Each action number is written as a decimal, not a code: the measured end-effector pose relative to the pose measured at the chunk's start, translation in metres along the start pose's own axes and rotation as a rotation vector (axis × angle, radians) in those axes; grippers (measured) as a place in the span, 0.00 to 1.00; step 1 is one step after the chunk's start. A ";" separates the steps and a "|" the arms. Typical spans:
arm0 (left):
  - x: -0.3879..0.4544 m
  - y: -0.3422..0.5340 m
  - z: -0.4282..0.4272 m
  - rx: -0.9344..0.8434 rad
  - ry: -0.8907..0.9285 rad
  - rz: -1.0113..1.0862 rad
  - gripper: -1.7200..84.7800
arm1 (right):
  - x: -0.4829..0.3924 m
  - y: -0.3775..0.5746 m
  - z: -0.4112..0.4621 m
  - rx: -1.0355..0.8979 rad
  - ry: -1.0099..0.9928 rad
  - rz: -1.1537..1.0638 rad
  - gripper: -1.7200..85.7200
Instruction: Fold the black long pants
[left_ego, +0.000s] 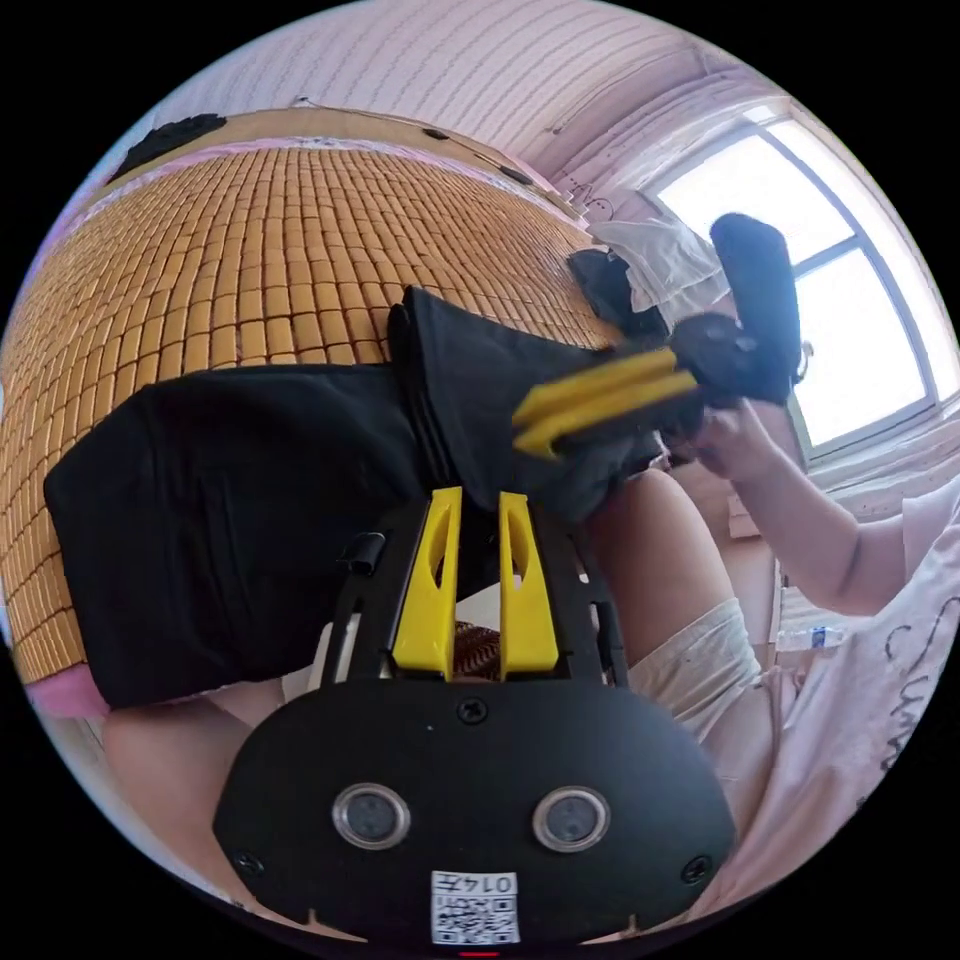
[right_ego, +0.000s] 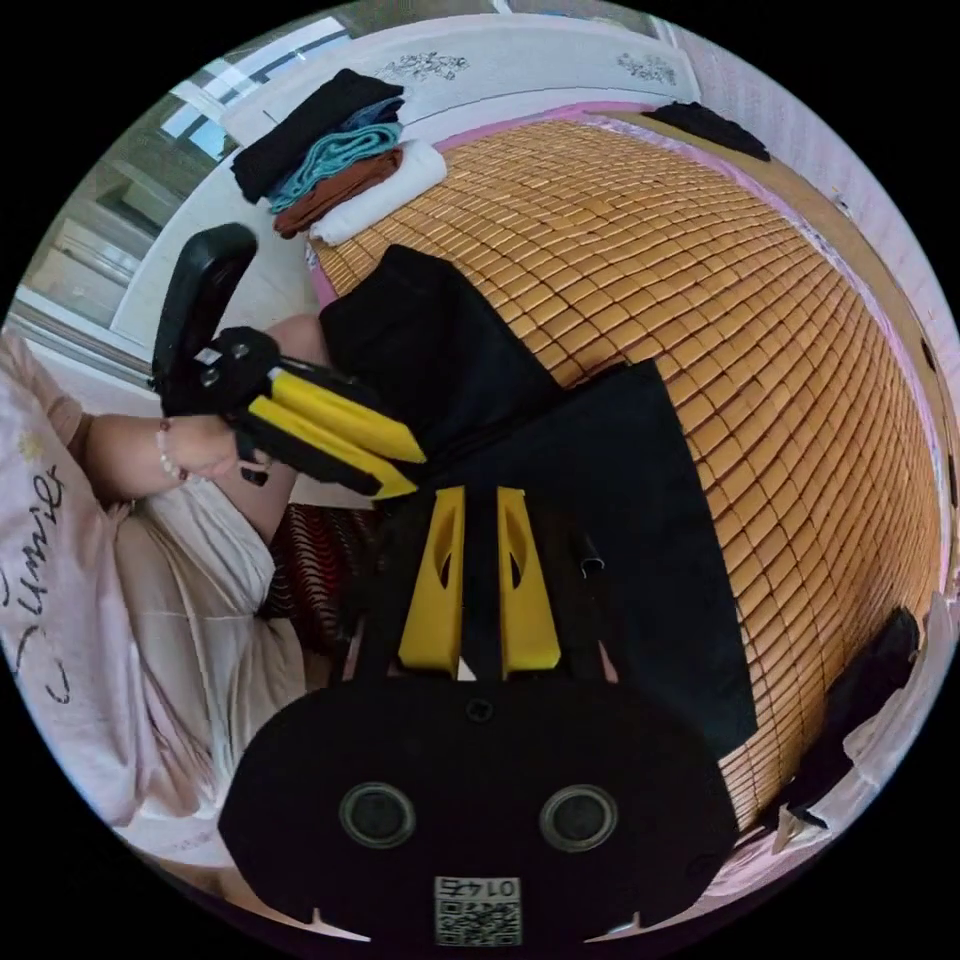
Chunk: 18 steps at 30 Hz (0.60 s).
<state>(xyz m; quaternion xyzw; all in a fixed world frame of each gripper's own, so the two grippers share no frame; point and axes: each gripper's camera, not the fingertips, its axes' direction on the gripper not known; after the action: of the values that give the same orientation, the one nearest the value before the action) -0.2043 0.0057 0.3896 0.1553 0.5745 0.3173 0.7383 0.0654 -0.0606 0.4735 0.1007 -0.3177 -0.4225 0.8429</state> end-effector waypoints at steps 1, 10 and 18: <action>0.006 -0.003 0.005 -0.022 -0.030 0.020 0.10 | 0.018 -0.012 0.003 0.011 0.062 0.055 0.11; 0.028 -0.002 0.028 -0.136 -0.107 0.119 0.01 | 0.096 -0.049 0.020 0.046 0.031 0.186 0.03; 0.039 0.015 0.012 -0.093 -0.036 0.128 0.01 | 0.091 -0.047 -0.003 0.124 0.031 0.048 0.02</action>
<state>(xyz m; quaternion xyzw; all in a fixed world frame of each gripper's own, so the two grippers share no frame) -0.1917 0.0433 0.3728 0.1628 0.5349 0.3872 0.7331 0.0772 -0.1605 0.4912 0.1518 -0.3324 -0.3802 0.8497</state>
